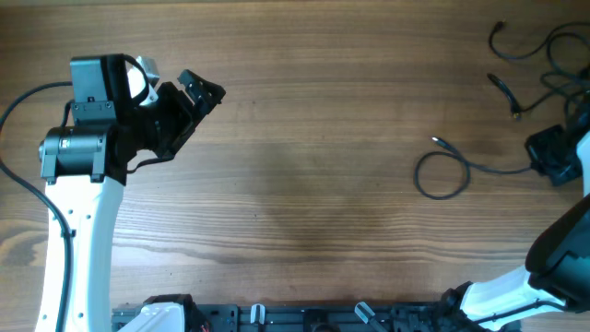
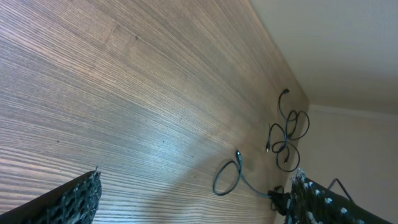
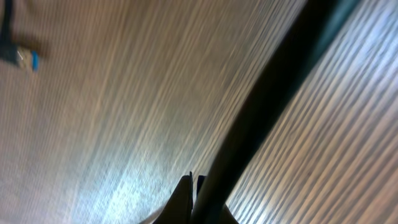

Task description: Untangle cables

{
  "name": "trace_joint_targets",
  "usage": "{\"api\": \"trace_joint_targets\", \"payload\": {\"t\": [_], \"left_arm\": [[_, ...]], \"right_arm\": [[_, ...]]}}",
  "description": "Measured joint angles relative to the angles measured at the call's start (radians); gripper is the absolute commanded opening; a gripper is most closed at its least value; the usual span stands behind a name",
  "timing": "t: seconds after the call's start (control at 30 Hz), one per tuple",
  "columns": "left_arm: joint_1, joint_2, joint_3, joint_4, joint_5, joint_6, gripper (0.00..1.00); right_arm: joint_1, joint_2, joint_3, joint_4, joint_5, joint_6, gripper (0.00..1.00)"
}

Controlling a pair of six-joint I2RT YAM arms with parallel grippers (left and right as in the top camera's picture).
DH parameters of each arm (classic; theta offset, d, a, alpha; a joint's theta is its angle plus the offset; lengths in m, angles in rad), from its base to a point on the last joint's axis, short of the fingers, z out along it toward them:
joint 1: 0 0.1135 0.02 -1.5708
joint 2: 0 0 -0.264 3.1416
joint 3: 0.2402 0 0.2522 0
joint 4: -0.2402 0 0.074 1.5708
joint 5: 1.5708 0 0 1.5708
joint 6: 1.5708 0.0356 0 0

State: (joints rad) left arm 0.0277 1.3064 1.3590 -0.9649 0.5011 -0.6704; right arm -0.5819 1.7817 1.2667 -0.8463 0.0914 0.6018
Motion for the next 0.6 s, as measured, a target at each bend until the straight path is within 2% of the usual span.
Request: {"api": "trace_joint_targets", "payload": {"t": [0.07, 0.2, 0.23, 0.27, 0.33, 0.47, 0.53, 0.6], "left_arm": [[0.0, 0.0, 0.0, 0.0, 0.0, 0.0, 1.0], [0.0, 0.0, 0.0, 0.0, -0.006, 0.011, 1.0], [0.0, 0.0, 0.0, 0.0, -0.008, 0.014, 1.0], [0.0, 0.0, 0.0, 0.0, -0.007, 0.014, 1.0], [0.0, 0.0, 0.0, 0.0, -0.01, 0.015, 1.0], [0.0, 0.0, 0.0, -0.001, -0.011, 0.015, 1.0], [0.0, 0.0, 0.0, -0.001, -0.011, 0.015, 1.0], [0.0, 0.0, 0.0, -0.001, -0.011, 0.015, 1.0]], "right_arm": [[-0.021, 0.0, 0.016, -0.023, 0.036, 0.0, 0.05], [-0.076, 0.0, 0.018, -0.028, 0.067, -0.008, 0.33], [-0.09, 0.0, 0.018, -0.017, 0.064, -0.017, 0.3], [-0.097, 0.0, 0.018, -0.005, 0.054, -0.033, 0.32], [-0.1, 0.0, 0.019, 0.025, 0.0, -0.059, 0.63], [-0.1, 0.0, 0.019, 0.017, -0.103, -0.089, 0.81], [-0.1, 0.0, 0.031, -0.027, -0.147, -0.097, 1.0], [-0.1, -0.004, 0.063, -0.082, -0.173, -0.099, 1.0]]}}
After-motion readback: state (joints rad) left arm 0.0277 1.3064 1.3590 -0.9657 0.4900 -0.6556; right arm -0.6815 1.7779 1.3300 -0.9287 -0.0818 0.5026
